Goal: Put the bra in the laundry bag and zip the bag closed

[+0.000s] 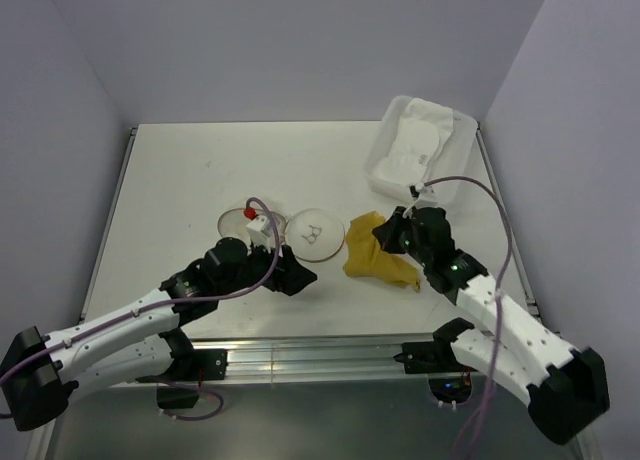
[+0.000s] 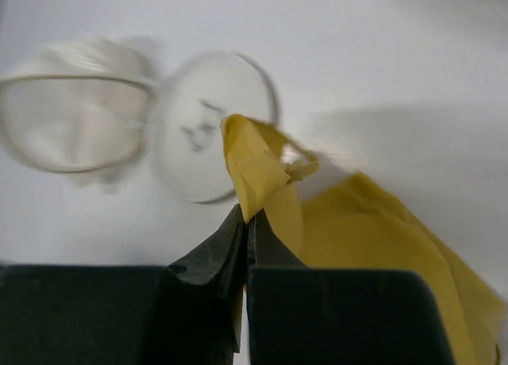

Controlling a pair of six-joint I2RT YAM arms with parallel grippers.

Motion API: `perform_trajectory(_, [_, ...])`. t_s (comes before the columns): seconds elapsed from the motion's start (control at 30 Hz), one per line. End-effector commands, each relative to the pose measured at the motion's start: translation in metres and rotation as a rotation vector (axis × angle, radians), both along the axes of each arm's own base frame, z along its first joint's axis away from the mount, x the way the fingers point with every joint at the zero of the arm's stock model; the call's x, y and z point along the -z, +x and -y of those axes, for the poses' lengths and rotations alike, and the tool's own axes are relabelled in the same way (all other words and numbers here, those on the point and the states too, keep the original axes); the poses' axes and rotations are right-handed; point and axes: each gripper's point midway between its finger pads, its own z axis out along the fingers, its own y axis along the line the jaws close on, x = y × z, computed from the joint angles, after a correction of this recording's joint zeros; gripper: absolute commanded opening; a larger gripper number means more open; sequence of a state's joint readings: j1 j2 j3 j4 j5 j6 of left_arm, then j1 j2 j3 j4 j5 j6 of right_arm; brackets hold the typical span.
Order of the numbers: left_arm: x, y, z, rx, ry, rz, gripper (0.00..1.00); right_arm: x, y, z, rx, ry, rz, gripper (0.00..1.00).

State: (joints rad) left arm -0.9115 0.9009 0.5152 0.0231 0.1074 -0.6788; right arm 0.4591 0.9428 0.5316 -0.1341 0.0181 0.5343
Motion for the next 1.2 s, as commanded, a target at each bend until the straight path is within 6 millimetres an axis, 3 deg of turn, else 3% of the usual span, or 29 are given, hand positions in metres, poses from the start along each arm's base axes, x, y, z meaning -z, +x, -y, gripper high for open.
perform_trajectory(0.0, [-0.046, 0.005, 0.005, 0.027, -0.101, 0.175, 0.93, -0.100, -0.013, -0.025, -0.124, 0.162, 0.238, 0.00])
perform_trajectory(0.1, [-0.078, 0.003, 0.003, 0.042, -0.171, 0.287, 0.97, -0.159, -0.038, -0.034, -0.226, 0.236, 0.339, 0.00])
perform_trajectory(0.17, [-0.099, 0.001, 0.000, 0.043, -0.211, 0.358, 0.99, -0.183, -0.053, -0.038, -0.291, 0.273, 0.369, 0.00])
perform_trajectory(0.2, [-0.108, 0.001, -0.001, 0.046, -0.227, 0.384, 0.99, -0.204, -0.059, -0.041, -0.319, 0.299, 0.405, 0.00])
perform_trajectory(0.4, [-0.156, -0.009, 0.000, 0.102, -0.316, 0.540, 0.99, -0.264, -0.085, -0.050, -0.443, 0.403, 0.520, 0.00])
perform_trajectory(0.6, [-0.157, -0.038, 0.023, 0.291, -0.399, 0.534, 0.99, -0.293, -0.088, -0.061, -0.487, 0.515, 0.566, 0.00])
perform_trajectory(0.7, [-0.157, -0.053, 0.033, 0.369, -0.466, 0.513, 0.99, -0.297, -0.087, -0.066, -0.498, 0.541, 0.562, 0.00])
perform_trajectory(0.87, [-0.144, -0.036, 0.056, 0.339, -0.427, 0.479, 0.99, -0.302, -0.093, -0.074, -0.541, 0.579, 0.566, 0.00])
perform_trajectory(1.07, [-0.136, -0.011, 0.059, 0.219, -0.382, 0.493, 0.99, -0.309, -0.097, -0.075, -0.554, 0.595, 0.585, 0.00])
perform_trajectory(1.17, [-0.137, -0.015, 0.061, 0.232, -0.395, 0.496, 0.99, -0.311, -0.096, -0.077, -0.558, 0.615, 0.590, 0.00])
